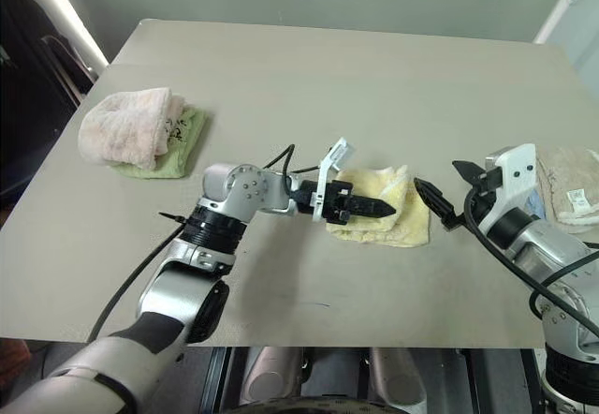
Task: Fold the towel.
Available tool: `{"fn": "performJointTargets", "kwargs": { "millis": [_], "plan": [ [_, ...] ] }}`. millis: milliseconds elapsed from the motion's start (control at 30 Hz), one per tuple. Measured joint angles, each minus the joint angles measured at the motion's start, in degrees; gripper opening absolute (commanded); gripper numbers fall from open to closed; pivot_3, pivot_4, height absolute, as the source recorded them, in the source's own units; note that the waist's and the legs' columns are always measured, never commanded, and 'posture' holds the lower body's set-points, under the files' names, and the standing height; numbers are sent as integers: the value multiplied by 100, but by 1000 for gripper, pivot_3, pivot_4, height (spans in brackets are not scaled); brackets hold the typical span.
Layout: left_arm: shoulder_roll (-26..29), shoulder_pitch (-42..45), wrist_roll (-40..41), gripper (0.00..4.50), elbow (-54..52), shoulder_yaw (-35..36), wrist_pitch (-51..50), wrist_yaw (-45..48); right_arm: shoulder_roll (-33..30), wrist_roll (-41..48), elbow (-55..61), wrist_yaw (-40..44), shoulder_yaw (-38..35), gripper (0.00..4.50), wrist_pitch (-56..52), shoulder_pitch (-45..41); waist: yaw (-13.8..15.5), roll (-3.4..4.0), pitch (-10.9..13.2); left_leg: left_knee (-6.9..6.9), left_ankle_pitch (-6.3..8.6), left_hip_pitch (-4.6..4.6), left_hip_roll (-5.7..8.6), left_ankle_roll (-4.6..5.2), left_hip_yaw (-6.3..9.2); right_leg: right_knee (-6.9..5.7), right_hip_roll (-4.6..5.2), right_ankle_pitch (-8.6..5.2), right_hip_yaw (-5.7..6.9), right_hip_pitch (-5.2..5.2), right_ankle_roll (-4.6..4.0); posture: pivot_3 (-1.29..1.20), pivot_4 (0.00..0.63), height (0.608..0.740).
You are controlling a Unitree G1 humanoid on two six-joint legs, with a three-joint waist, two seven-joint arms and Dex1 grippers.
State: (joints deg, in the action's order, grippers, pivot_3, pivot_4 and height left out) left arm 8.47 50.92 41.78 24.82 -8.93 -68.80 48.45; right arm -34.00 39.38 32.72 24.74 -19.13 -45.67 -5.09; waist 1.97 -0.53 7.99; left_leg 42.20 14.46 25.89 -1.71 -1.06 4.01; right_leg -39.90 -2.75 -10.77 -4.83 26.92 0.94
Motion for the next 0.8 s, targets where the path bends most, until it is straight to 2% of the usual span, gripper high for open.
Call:
{"fn": "performJointTargets", "kwargs": {
  "millis": [67,800],
  "plan": [
    [-84,0,-46,12,40,19,9,2,-3,28,1,-11,-6,4500,-11,0,1,0,0,0,0,0,0,0,-1,1,0,18,-1,0,33,0,150,697],
    [-174,-1,-239,12,21,20,-39,149,-14,88,1,-39,-6,4500,-42,0,4,0,0,2,-3,0,1,6,-3,1,0,15,-3,-1,28,0,150,697]
  ]
}}
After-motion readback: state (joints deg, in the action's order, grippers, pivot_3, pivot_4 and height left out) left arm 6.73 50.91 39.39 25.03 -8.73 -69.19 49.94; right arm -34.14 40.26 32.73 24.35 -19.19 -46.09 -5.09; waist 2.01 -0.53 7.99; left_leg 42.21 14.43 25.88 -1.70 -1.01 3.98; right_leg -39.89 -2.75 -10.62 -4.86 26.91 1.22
